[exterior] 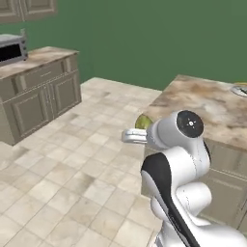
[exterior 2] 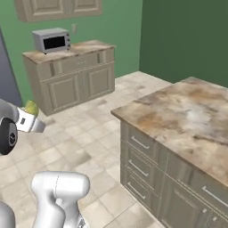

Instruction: Take the lemon wedge from the fridge and place it on the plate with fish on the dining counter.

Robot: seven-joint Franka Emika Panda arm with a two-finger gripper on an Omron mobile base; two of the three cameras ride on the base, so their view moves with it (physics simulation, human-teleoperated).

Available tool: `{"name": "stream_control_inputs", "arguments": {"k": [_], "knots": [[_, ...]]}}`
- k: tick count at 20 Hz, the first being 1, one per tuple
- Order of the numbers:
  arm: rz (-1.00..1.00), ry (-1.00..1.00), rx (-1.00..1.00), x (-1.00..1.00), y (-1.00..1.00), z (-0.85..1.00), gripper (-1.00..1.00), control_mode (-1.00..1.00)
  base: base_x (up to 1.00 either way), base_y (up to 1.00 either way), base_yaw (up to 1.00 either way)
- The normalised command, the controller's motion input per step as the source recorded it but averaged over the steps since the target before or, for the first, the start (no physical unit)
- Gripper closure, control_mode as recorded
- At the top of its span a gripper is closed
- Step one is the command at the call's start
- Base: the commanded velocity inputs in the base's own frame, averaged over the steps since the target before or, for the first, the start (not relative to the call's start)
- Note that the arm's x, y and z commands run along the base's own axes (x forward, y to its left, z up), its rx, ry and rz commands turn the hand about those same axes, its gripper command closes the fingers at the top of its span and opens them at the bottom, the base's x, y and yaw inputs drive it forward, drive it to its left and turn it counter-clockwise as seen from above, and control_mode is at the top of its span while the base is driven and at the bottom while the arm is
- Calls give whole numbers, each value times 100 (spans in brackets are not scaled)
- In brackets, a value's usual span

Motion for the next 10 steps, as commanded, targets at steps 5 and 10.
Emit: {"name": "stream_control_inputs", "arguments": {"k": [5, 10], "knots": [[0, 0, 0, 0, 0, 0, 100, 100, 100, 100, -30], [0, 0, 0, 0, 0, 0, 100, 100, 100, 100, -44]]}}
